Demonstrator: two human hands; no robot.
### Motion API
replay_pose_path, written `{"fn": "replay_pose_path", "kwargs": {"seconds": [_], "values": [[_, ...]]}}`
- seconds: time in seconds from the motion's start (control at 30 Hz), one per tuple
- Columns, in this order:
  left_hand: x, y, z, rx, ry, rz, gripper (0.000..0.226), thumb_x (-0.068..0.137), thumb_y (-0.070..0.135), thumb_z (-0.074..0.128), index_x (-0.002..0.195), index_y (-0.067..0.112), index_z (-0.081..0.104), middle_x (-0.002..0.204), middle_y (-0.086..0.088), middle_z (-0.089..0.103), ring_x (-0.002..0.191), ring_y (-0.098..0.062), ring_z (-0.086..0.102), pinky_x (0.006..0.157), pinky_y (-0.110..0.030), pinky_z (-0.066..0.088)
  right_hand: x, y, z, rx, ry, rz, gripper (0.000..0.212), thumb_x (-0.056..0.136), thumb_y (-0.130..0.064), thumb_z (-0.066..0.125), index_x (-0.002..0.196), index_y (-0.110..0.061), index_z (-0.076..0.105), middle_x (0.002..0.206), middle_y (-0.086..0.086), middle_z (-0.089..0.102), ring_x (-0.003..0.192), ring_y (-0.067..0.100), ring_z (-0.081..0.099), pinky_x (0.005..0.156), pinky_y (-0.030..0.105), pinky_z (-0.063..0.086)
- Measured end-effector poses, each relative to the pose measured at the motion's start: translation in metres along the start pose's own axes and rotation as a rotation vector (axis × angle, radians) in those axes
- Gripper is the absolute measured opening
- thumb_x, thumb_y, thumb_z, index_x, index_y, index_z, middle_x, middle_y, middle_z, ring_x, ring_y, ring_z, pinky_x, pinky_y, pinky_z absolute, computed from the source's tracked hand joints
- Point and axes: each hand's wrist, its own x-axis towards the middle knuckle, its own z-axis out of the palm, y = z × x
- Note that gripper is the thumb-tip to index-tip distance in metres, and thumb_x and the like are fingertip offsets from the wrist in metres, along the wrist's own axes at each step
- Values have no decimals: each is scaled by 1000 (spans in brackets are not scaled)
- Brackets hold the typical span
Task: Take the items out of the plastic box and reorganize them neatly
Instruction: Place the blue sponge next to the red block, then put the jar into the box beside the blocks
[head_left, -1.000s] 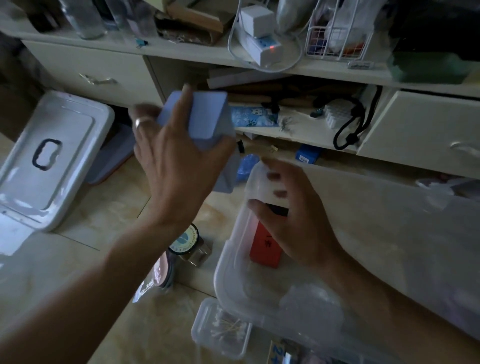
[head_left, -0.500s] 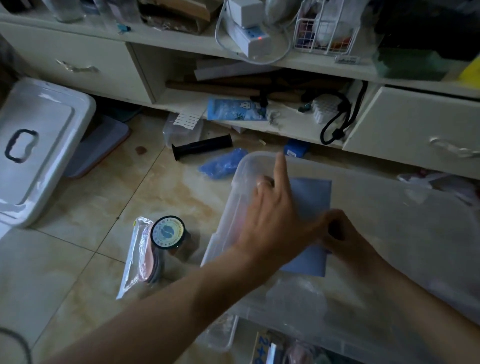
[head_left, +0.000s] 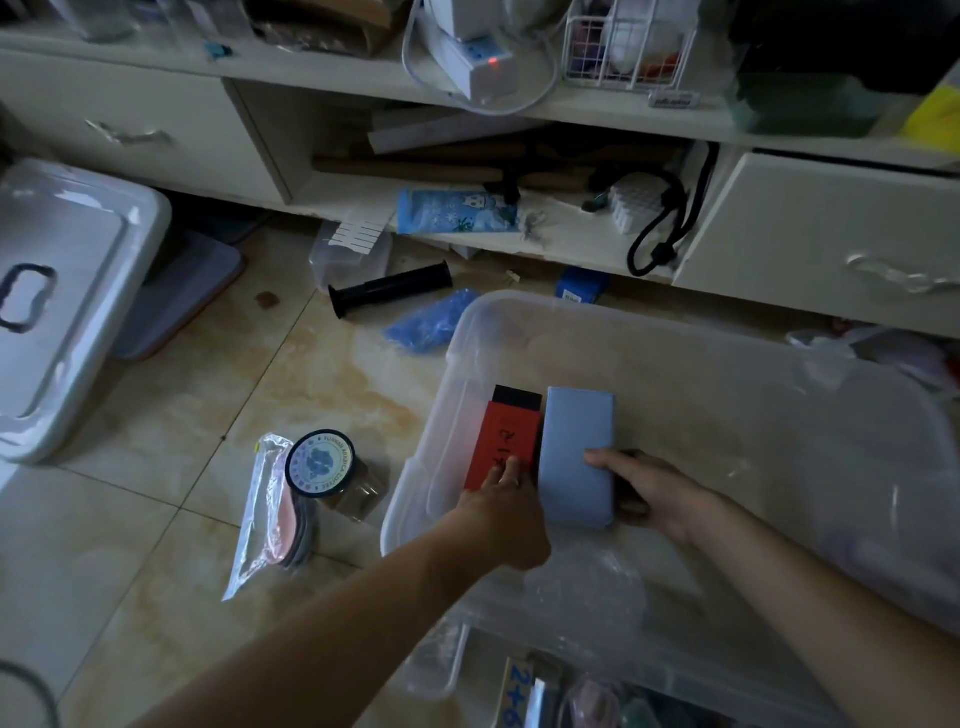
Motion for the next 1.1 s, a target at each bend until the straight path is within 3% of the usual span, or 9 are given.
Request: {"fn": "replay_pose_path", "kwargs": {"seconds": [0.23,0.37,0.47,0.6,0.73,0.83,0.93,1.0,1.1], "values": [[-1,-4,-3,-116,52,6,98,91,38,58,153,5,-10,162,-14,-12,149,-34,-3,122,-44,13,1,0,17,-72,5,-106,29,90,-45,68,107,-23,68,101,0,76,92,22,72,85,39,59],[-2,-3,-8,-394,162,0,105,80,23,70,152,18,-5,147,-13,31,135,-35,36,110,-44,39,-2,0,21,-35,-30,-135,27,92,-43,66,110,-23,65,101,-1,75,89,19,72,72,31,59],[-14,-4,-20,-368,215,10,81,80,22,71,146,14,23,133,-10,47,120,-28,51,98,-38,50,1,-2,24,-77,26,-117,38,88,-49,68,109,-18,64,102,6,73,91,25,72,75,37,61],[-59,-20,-62,-397,812,49,31,88,8,55,114,21,66,114,2,64,98,-13,61,80,-25,54,3,1,26,-166,54,-99,53,85,-62,65,106,-13,67,97,9,74,85,26,72,66,31,53],[-94,-94,-98,-432,1255,-129,43,79,-5,47,102,26,65,105,5,60,89,-11,54,72,-24,39,5,-5,23,-309,172,-134,65,82,-72,60,100,-10,65,100,5,71,86,23,68,67,30,49],[-97,-151,-88,-415,1109,-333,52,71,-7,49,110,23,66,110,-6,58,94,-20,55,73,-29,40,5,-20,25,-453,338,-157,76,90,-68,47,132,-4,56,132,18,60,117,32,59,85,34,43],[-89,-170,-66,-311,553,-340,66,79,5,60,136,35,46,140,-17,35,123,-33,41,89,-38,45,-4,-34,35,-515,477,-196,63,97,-54,44,133,-2,52,134,26,54,120,39,55,85,36,42],[-81,-169,-48,-196,217,-310,83,79,20,68,146,43,24,154,-11,0,142,-39,11,102,-46,40,-10,-40,44,-545,535,-247,53,99,-48,45,126,-4,53,129,26,53,116,40,55,81,37,42],[-60,-173,-14,5,250,-253,78,73,28,69,137,34,25,141,-12,14,138,-43,14,98,-48,44,-23,-48,58,-614,561,-293,49,100,-44,46,131,-6,51,133,23,48,121,39,50,89,37,43]]}}
